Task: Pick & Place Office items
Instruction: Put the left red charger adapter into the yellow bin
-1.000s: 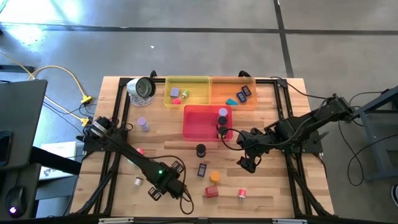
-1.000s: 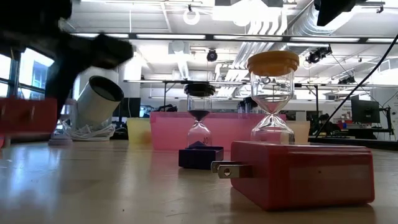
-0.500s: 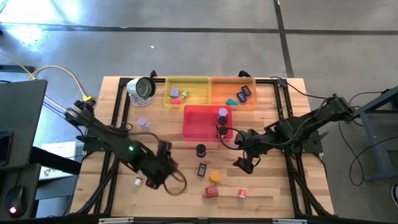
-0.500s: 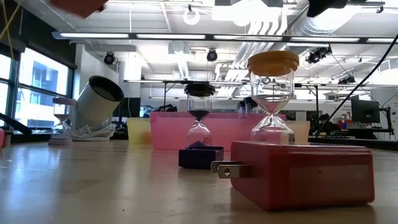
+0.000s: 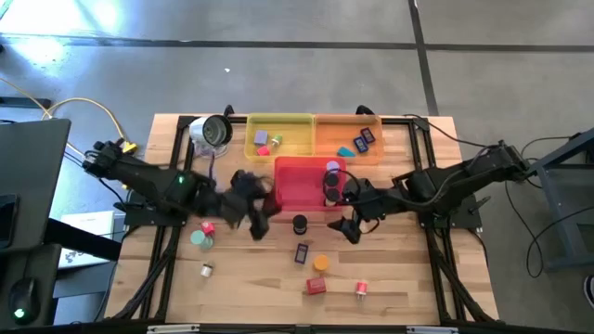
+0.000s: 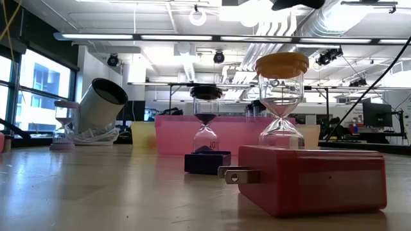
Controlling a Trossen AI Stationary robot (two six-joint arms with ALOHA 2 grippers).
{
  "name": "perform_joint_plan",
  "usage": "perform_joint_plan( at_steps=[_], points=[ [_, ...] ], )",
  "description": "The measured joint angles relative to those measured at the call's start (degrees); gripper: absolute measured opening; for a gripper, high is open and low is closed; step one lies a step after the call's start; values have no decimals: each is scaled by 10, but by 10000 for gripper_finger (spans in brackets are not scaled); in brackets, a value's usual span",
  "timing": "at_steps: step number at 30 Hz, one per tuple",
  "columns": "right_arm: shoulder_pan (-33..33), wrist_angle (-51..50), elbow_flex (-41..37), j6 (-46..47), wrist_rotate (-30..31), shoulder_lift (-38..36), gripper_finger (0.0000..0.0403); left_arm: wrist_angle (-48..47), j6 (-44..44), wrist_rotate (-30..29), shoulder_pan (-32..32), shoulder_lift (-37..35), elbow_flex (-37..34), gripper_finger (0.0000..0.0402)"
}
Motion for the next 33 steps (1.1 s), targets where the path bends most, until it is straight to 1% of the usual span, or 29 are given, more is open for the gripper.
perform_joint_plan(
  at_steps=[3, 5, 8, 10, 12, 18, 19, 21, 23, 24, 30, 33],
  points=[
    [-13, 11, 0, -9, 8, 0, 366, 2, -7, 60, 77, -20, 0, 199],
    [-20, 16, 0, -10, 8, 0, 366, 4, 10, 103, 133, -27, 0, 199],
    [-30, 16, 0, -11, 8, 0, 366, 24, 50, 190, 218, -27, 0, 199],
    [-37, 16, 0, -11, 8, 0, 366, 36, 65, 237, 265, -21, 0, 199],
    [-43, 16, 0, -11, 8, 0, 366, 40, 73, 256, 300, -11, 0, 199],
    [-64, 14, 0, -11, 8, 0, 366, 51, 146, 261, 391, 30, 0, 199],
    [-69, 14, 0, -11, 8, 0, 366, 53, 154, 270, 407, 38, 0, 199],
    [-78, 14, 0, -11, 8, 0, 366, 45, 172, 308, 439, 59, 10, 199],
    [-87, 13, 0, -11, 8, 0, 366, 25, 193, 347, 465, 88, 44, 199],
    [-92, 13, 0, -11, 8, 0, 366, 6, 210, 358, 476, 103, 67, 199],
    [-114, 13, 0, -10, 5, 0, 366, -138, 294, 363, 501, 216, 246, 199],
    [-121, 13, 0, -7, 5, 0, 366, -196, 331, 368, 516, 276, 315, 199]
  ],
)
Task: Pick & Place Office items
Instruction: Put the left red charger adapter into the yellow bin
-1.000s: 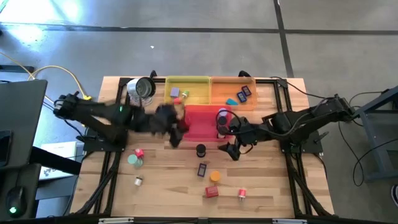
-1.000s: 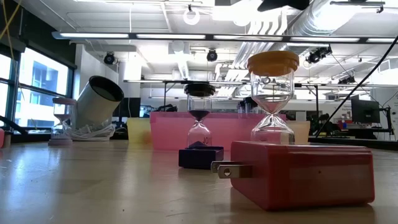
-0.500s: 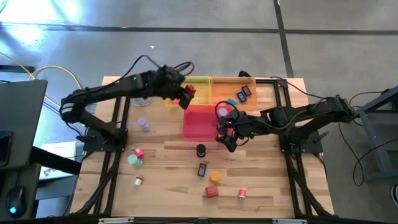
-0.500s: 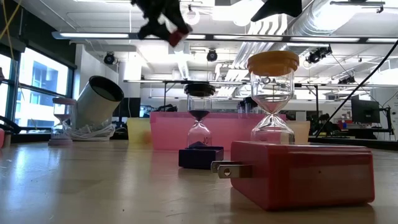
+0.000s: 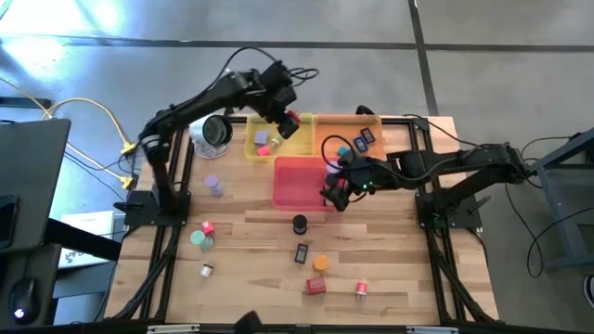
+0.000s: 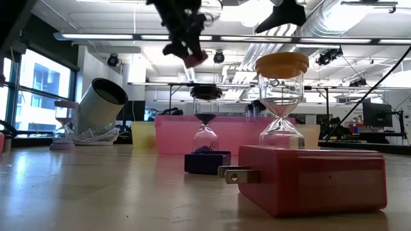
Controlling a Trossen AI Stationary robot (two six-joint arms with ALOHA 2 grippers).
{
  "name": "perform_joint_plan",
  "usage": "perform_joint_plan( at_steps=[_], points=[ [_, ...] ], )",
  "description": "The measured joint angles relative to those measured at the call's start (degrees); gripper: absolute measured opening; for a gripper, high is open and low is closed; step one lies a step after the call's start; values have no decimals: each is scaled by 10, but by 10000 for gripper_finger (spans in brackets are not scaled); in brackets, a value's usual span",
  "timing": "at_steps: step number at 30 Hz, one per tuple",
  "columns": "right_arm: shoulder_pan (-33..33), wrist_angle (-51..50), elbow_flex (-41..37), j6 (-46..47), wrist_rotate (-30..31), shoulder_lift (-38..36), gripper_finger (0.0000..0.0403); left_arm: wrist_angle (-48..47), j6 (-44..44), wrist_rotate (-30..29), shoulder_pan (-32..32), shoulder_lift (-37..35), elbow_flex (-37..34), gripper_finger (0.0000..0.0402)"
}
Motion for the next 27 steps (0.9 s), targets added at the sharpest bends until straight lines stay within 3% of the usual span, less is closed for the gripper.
perform_joint_plan(
  at_steps=[10, 27],
  points=[
    [-3, 0, 0, 11, 1, 0, 366, -21, 62, 0, 39, 109, 31, 199],
    [-3, 0, 0, 13, 3, 0, 366, 17, 85, 7, 39, 212, 31, 199]
  ],
)
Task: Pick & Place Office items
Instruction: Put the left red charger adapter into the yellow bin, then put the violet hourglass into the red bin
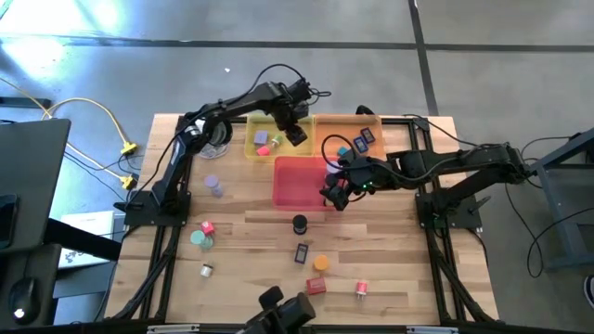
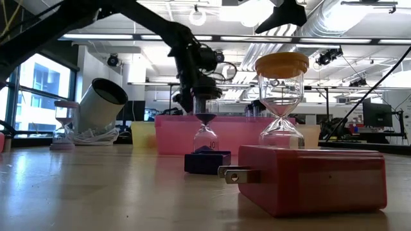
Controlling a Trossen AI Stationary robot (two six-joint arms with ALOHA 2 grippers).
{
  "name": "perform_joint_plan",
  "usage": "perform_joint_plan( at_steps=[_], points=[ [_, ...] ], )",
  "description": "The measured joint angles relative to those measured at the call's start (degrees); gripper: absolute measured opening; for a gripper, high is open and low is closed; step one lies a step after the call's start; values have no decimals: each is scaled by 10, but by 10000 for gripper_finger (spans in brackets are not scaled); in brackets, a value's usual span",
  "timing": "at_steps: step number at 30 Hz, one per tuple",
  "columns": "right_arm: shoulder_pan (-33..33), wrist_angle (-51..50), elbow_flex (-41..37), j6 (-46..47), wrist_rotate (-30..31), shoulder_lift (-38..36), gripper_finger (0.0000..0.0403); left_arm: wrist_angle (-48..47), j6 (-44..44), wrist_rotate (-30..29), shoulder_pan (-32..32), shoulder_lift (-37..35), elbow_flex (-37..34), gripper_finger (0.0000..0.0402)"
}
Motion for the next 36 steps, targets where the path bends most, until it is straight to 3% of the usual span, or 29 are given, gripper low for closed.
perform_joint_plan(
  at_steps=[15, 22, 28, 36],
  points=[
    [0, 0, 0, 3, 0, 0, 366, 31, -1, -5, 15, 55, 0, 200],
    [0, -2, 0, 3, 0, 0, 366, 35, -4, -33, 15, 58, 0, 267],
    [0, -5, 0, 2, 0, 0, 366, 35, -1, -34, 15, 58, 0, 276],
    [0, -11, 0, -1, -2, 0, 366, 1, 0, -46, 13, -12, 0, 279]
  ],
)
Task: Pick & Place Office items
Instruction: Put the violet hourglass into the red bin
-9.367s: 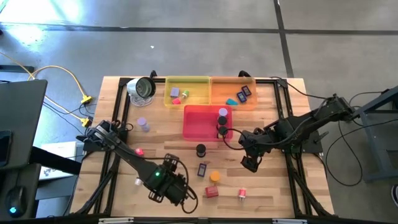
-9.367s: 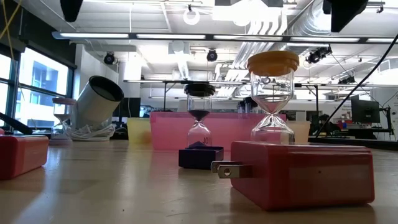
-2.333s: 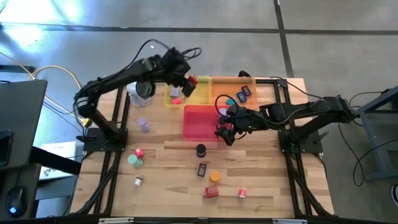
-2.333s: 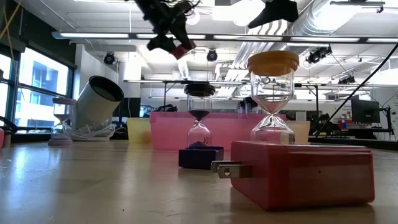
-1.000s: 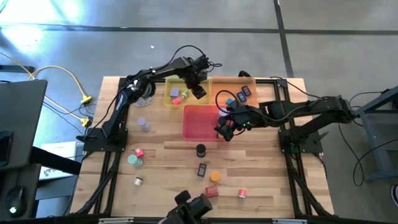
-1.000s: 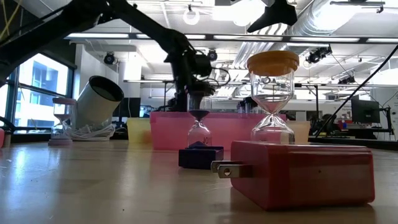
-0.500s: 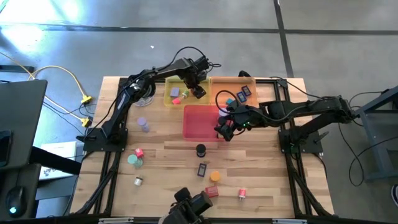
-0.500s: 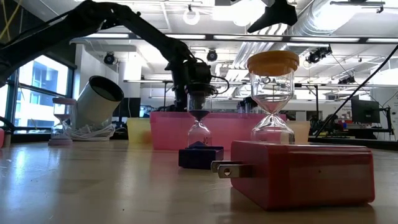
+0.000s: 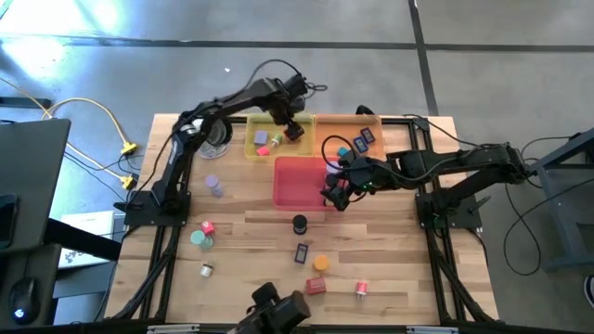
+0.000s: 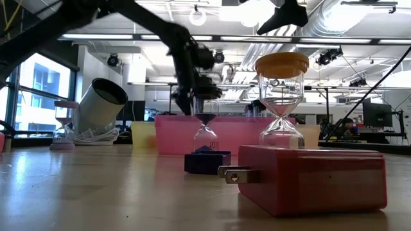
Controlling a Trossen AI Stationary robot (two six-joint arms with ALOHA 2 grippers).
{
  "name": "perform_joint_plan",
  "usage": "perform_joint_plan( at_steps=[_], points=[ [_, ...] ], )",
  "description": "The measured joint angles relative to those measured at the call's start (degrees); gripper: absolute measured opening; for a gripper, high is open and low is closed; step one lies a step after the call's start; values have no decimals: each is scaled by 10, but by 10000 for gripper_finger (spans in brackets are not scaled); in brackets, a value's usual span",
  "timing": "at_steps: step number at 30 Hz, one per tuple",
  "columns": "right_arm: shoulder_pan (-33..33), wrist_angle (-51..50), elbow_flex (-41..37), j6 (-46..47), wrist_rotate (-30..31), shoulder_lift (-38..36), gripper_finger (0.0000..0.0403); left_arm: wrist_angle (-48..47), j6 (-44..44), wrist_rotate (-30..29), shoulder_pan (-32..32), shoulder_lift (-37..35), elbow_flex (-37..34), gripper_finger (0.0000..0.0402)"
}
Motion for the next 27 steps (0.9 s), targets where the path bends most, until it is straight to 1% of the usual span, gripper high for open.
perform_joint_plan(
  at_steps=[5, 7, 11, 16, 21, 27],
  points=[
    [0, -10, 0, -13, -3, 0, 366, -59, 13, 0, -12, -89, 0, 279],
    [0, -14, 0, -15, -17, 0, 366, -82, 5, 3, -22, -123, 1, 279],
    [0, -31, 0, -15, -44, 0, 366, -135, -22, 4, -50, -186, 1, 280],
    [1, -56, 0, -23, -56, 0, 366, -218, -74, 5, -105, -252, 1, 280],
    [1, -68, 0, -30, -79, 0, 366, -260, -133, 4, -167, -294, 0, 280],
    [4, -86, 0, -30, -139, 0, 366, -298, -223, 3, -253, -318, 0, 280]
  ],
)
